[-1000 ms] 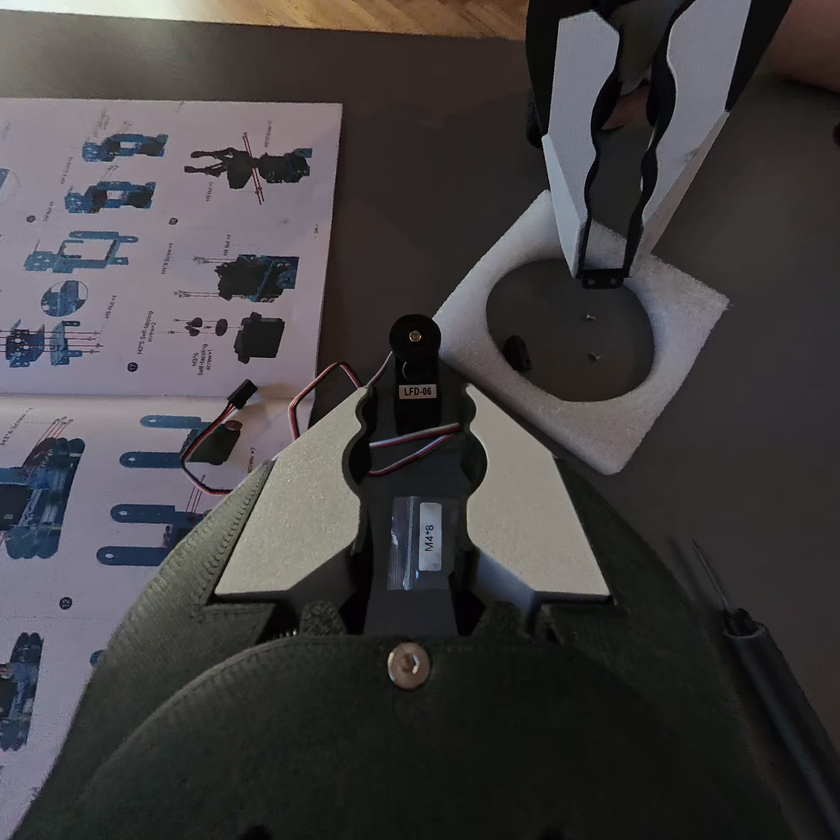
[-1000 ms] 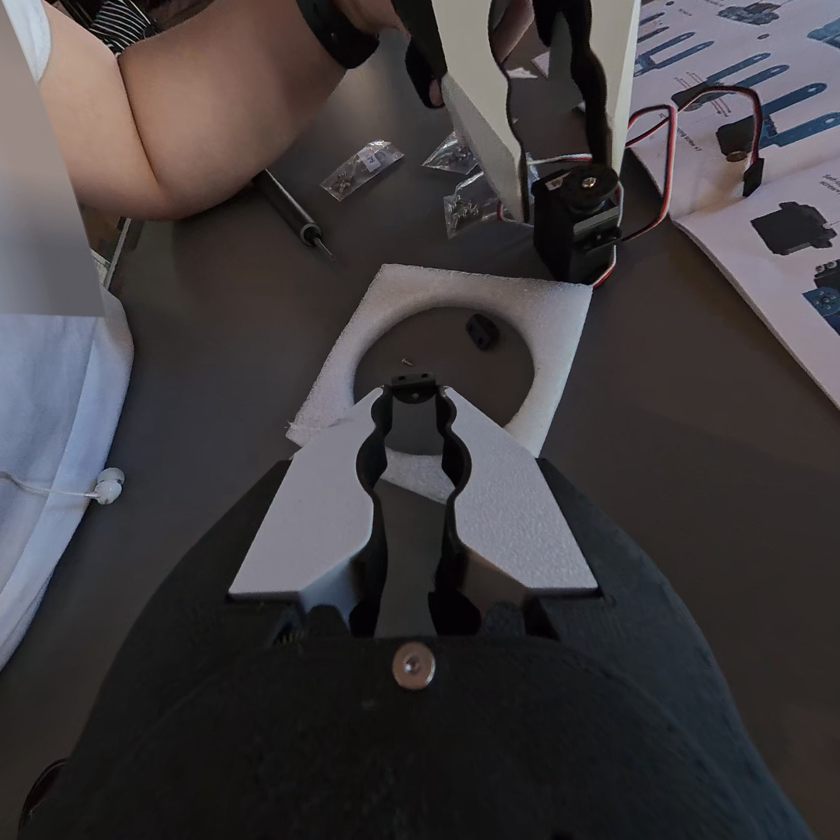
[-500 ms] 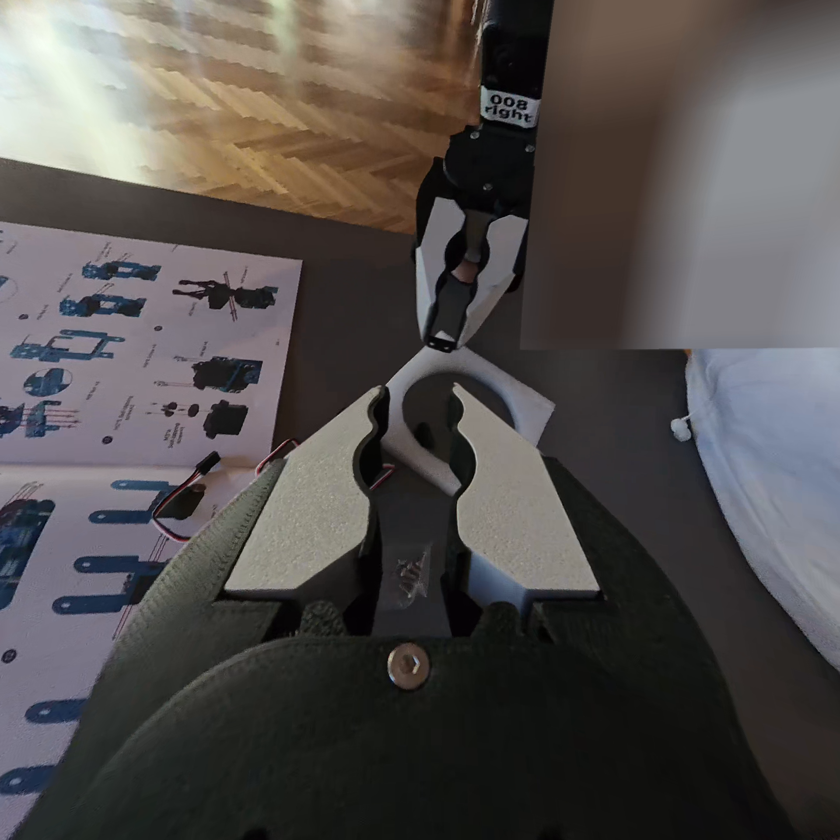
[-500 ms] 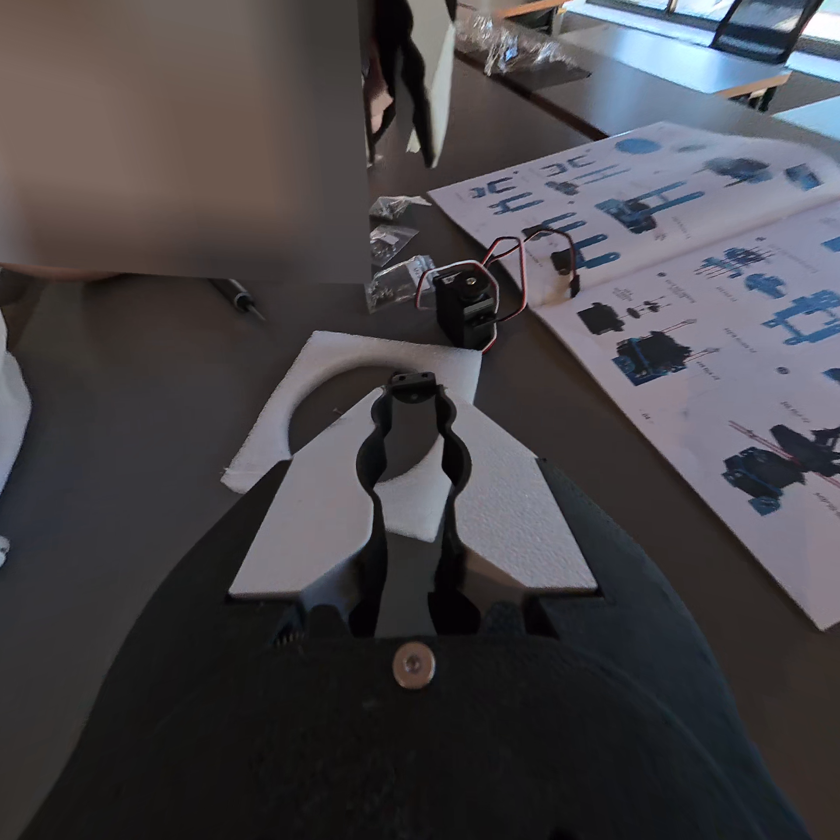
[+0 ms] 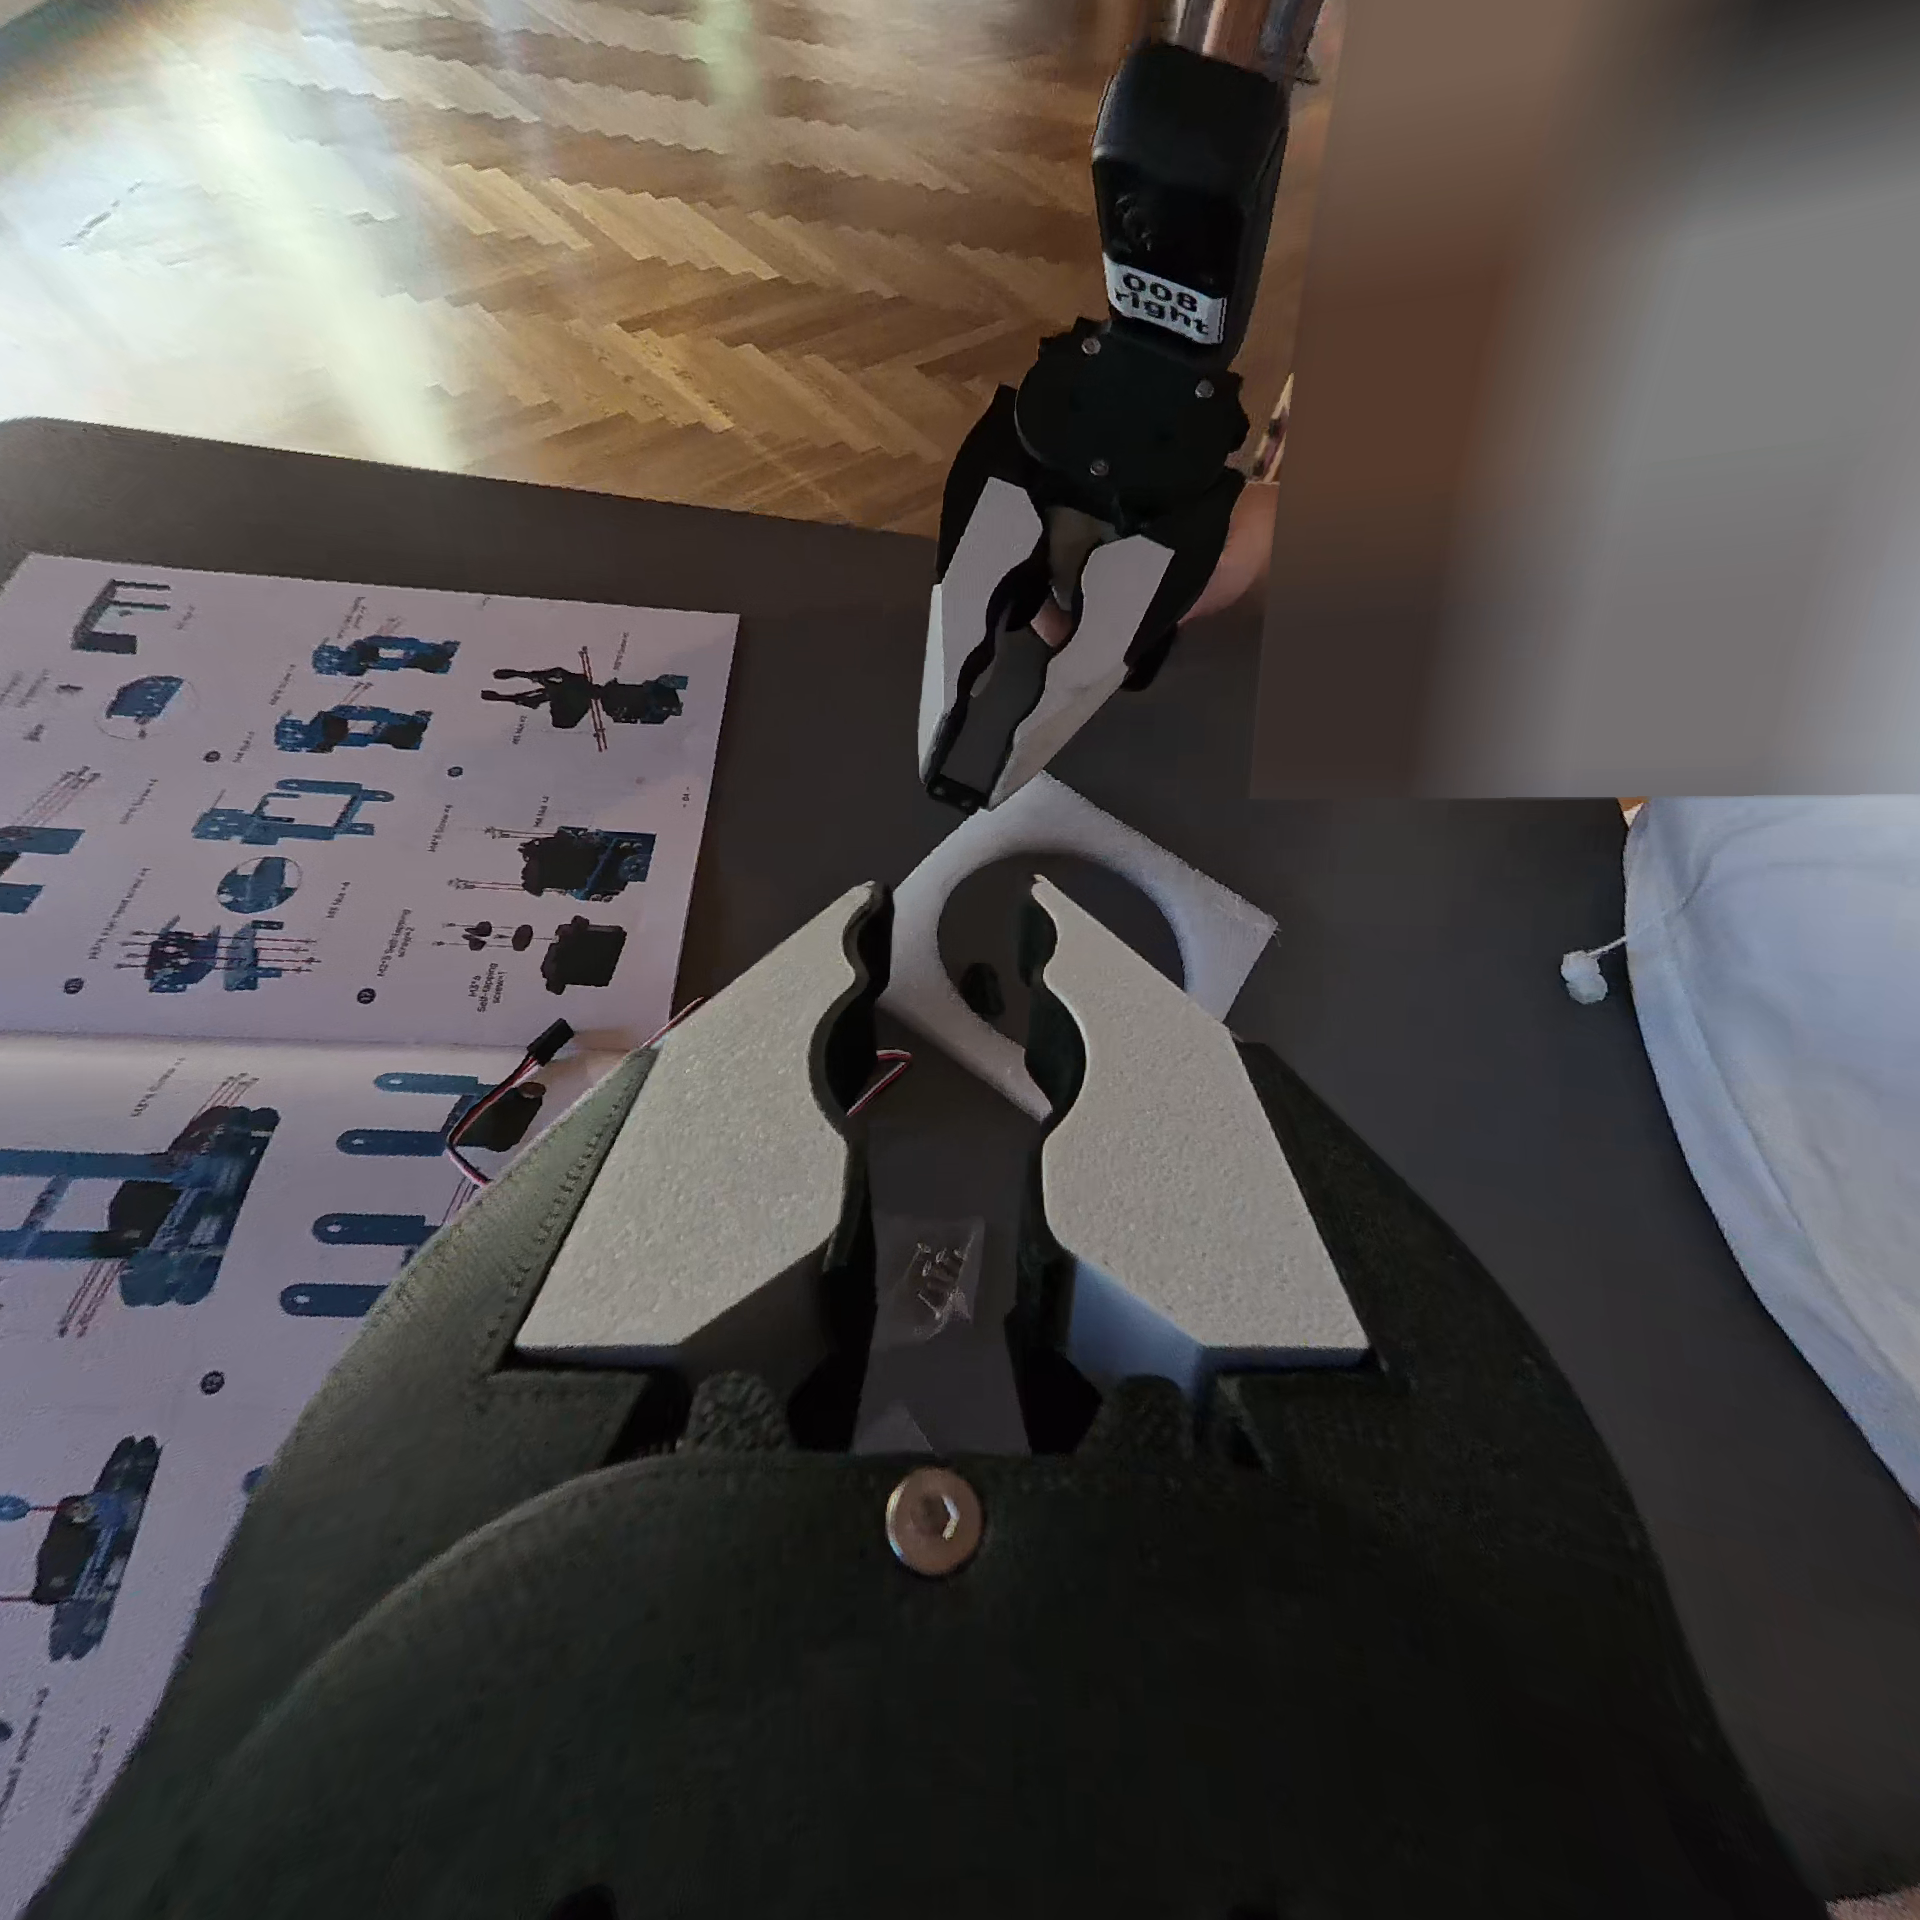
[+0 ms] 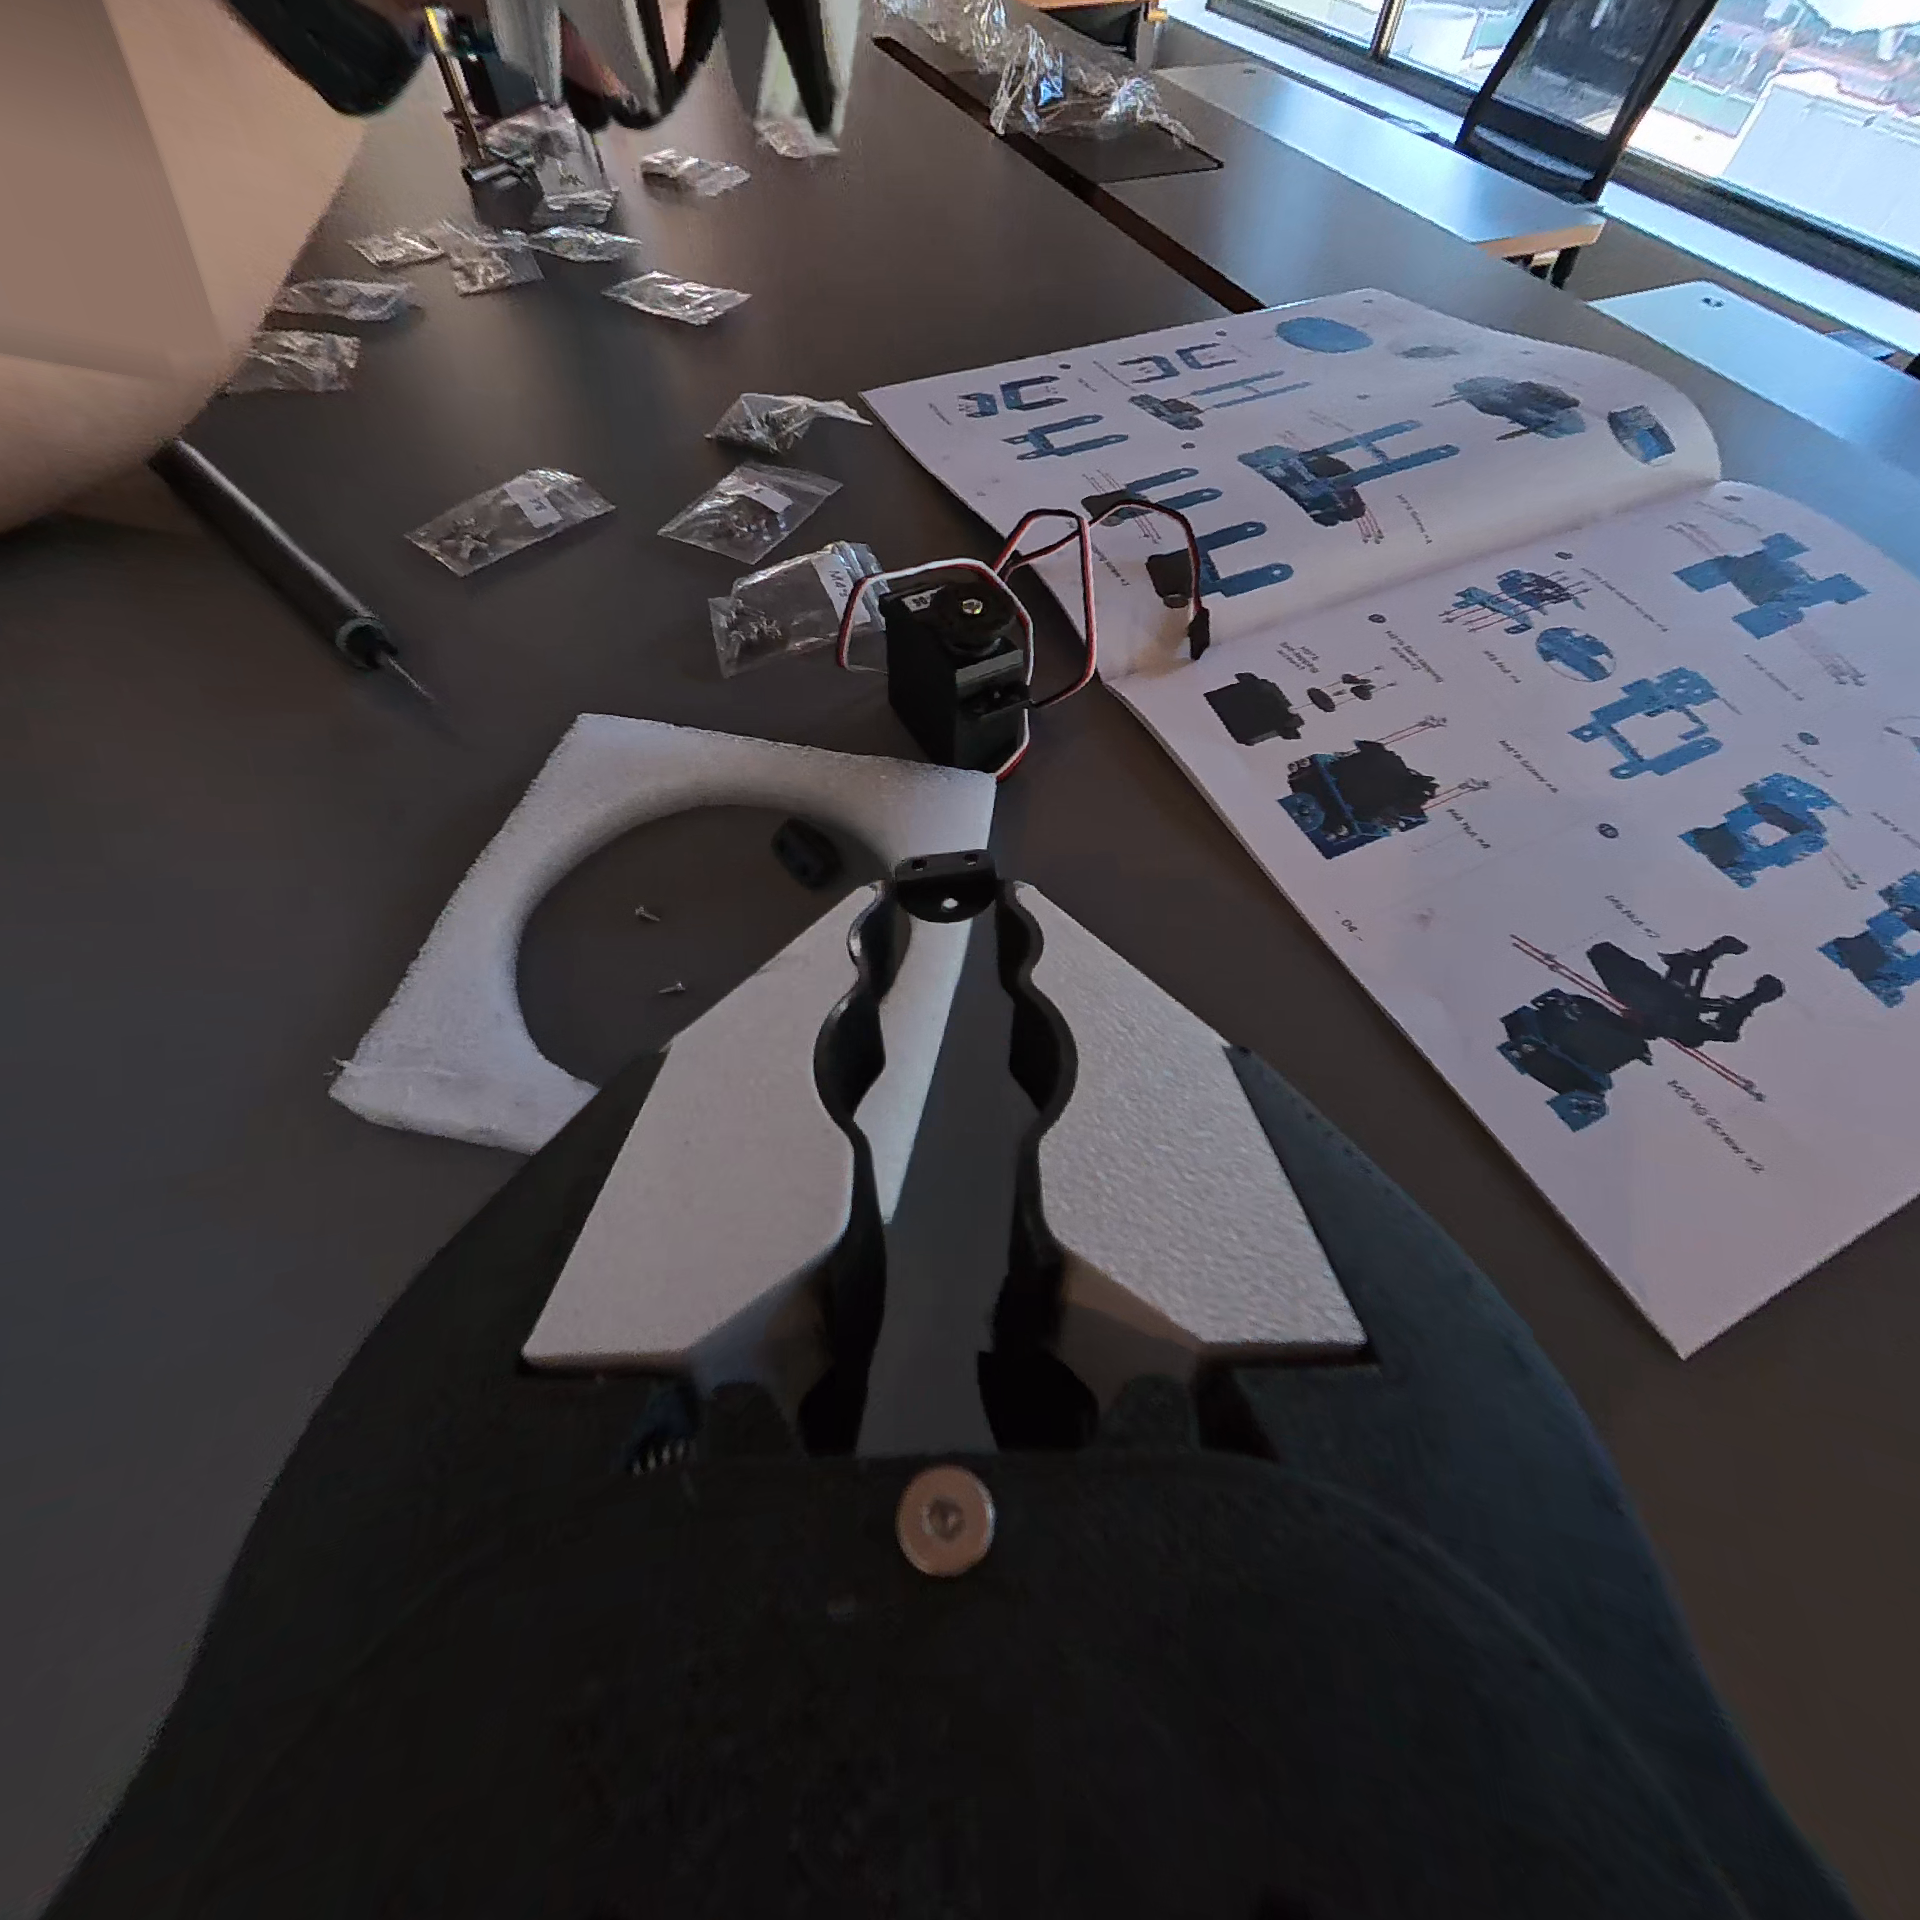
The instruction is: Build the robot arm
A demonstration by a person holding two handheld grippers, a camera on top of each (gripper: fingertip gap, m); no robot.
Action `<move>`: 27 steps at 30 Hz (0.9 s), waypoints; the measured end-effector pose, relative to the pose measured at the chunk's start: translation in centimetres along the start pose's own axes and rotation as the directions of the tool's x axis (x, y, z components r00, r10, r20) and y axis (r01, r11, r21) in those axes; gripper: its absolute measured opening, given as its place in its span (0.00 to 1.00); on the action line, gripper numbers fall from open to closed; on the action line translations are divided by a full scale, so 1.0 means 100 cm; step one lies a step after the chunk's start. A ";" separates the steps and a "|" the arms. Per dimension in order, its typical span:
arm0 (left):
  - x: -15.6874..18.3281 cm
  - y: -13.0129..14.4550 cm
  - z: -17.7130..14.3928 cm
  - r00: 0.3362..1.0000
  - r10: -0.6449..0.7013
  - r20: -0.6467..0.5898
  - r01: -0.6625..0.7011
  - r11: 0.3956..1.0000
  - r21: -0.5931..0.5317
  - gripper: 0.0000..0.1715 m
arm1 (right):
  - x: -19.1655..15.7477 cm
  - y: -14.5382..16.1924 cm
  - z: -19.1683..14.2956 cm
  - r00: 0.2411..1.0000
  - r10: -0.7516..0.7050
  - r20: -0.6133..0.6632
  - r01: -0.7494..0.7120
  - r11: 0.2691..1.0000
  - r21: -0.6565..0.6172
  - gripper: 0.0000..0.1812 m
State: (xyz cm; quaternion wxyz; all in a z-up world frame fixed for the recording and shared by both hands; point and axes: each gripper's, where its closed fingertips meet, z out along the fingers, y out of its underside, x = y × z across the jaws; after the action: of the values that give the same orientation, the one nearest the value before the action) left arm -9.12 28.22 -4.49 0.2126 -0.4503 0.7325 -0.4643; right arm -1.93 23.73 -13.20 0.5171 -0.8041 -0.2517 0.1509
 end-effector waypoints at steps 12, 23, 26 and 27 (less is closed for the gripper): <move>-0.003 -0.023 -0.017 0.987 -0.007 0.162 0.010 1.000 -0.023 0.10 | 0.025 -0.002 -0.002 0.988 -0.049 -0.150 0.052 0.999 0.016 0.10; 0.032 -0.104 0.019 0.857 -0.234 0.460 0.112 0.954 0.276 0.10 | 0.009 0.004 -0.038 0.975 -0.222 -0.025 0.223 0.975 0.022 0.10; 0.037 -0.144 0.035 0.807 -0.299 0.509 0.075 0.907 0.414 0.10 | 0.011 0.006 -0.061 0.983 -0.178 0.055 0.172 0.980 0.100 0.10; 0.036 -0.157 0.036 0.789 -0.320 0.525 0.059 0.889 0.453 0.10 | 0.014 0.007 -0.067 0.985 -0.152 0.076 0.144 0.984 0.108 0.10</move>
State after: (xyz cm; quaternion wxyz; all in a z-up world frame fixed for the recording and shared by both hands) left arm -1.02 20.74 7.88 0.4693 -0.5885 0.4651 -0.4659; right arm 2.78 19.22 -11.04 0.5562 -0.7487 -0.3241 0.1581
